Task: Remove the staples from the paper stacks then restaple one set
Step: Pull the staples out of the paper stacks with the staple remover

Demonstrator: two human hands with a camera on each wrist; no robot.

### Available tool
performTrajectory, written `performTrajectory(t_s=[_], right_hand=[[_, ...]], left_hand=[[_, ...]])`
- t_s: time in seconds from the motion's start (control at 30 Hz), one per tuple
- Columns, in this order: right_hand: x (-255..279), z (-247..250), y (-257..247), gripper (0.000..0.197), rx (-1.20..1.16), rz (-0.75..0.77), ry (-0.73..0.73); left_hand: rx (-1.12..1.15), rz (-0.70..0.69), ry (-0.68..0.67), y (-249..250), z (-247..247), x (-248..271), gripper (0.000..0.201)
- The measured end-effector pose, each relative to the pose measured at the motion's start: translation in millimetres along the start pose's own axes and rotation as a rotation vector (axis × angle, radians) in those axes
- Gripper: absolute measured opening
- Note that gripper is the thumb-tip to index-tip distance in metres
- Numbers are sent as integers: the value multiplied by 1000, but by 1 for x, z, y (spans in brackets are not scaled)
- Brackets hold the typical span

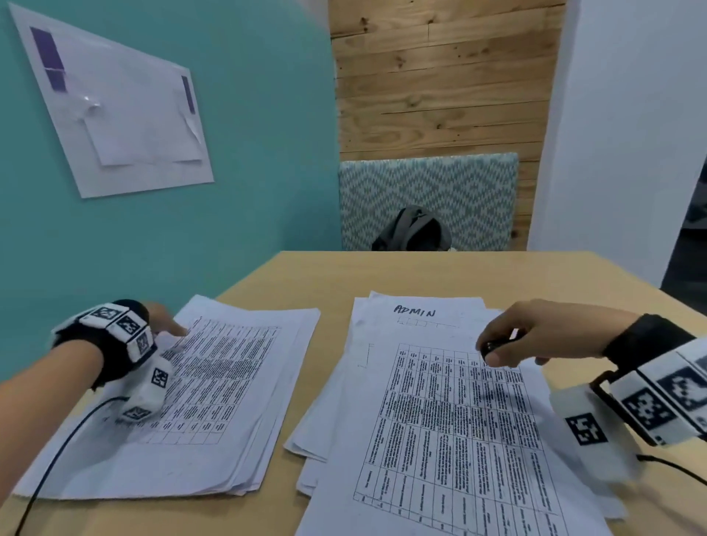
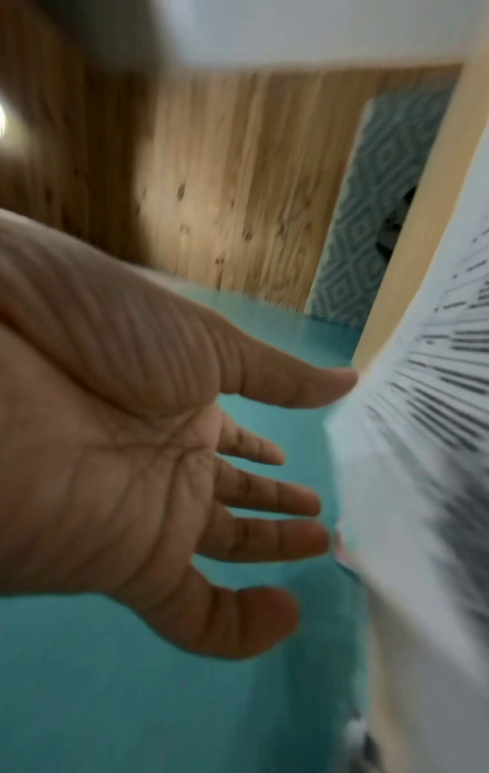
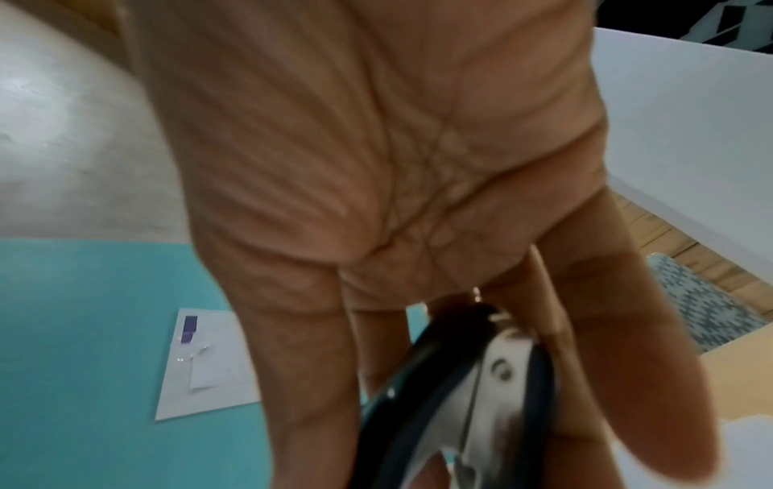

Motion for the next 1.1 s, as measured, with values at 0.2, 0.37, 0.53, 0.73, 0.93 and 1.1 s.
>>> performTrajectory(t_s=[0.2, 0.37, 0.53, 0.73, 0.93, 1.1], right_hand=[[-5, -14, 11, 25, 152, -25, -105], [-6, -20, 16, 27, 191, -35, -158], [-6, -20, 19, 29, 193, -25, -183], [-10, -17, 27, 31, 178, -33, -190], [-13, -18, 32, 26, 93, -50, -203], [-17, 11, 47, 21, -71, -120, 84]], left_hand=[[-5, -239, 100, 79, 58, 47, 58], [226, -533, -145, 188, 56, 97, 37], [106, -721, -232, 277, 15, 129, 53], [-168, -830, -140, 313, -9, 131, 80], [7, -878, -75, 319, -11, 116, 31], [343, -822, 21, 309, 14, 107, 29]])
Point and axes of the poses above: each hand's wrist, its own x-axis away from the middle knuckle, its own z-axis out of the back of the hand, y = z × x, the point moved 4 cm from there along -x, towards the middle knuckle, and after that the axes turned 15 degrees about y, right-handed, at the moved point
